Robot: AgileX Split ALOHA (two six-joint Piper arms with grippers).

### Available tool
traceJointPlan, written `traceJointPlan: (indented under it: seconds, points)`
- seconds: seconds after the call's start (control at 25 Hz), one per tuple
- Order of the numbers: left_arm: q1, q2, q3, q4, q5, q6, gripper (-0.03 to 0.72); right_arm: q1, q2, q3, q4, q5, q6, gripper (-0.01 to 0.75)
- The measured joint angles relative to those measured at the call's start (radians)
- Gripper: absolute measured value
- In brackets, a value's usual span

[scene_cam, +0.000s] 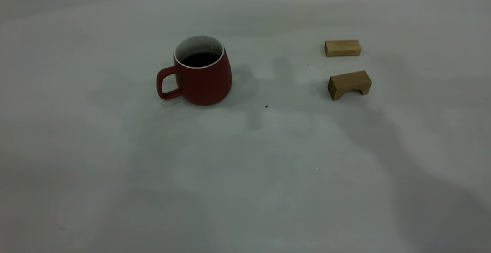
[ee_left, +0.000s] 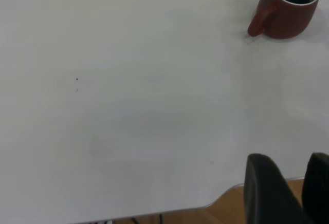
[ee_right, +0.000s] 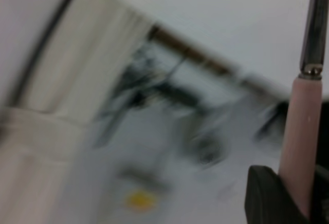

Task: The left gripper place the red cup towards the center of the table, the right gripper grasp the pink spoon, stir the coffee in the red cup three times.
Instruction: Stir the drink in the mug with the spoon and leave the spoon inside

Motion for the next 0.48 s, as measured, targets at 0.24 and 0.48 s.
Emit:
traceJointPlan:
  seconds: [0.24,0.48]
  points:
    - [0.000,0.000,0.000,0.000,0.000,0.000,0.247,0.066,0.097,-0.083,0.139,-0.012,0.190,0.147]
    - [0.000,0.000,0.000,0.000,0.000,0.000,0.247,0.069,0.201,-0.119,0.148,-0.038,0.335,0.147]
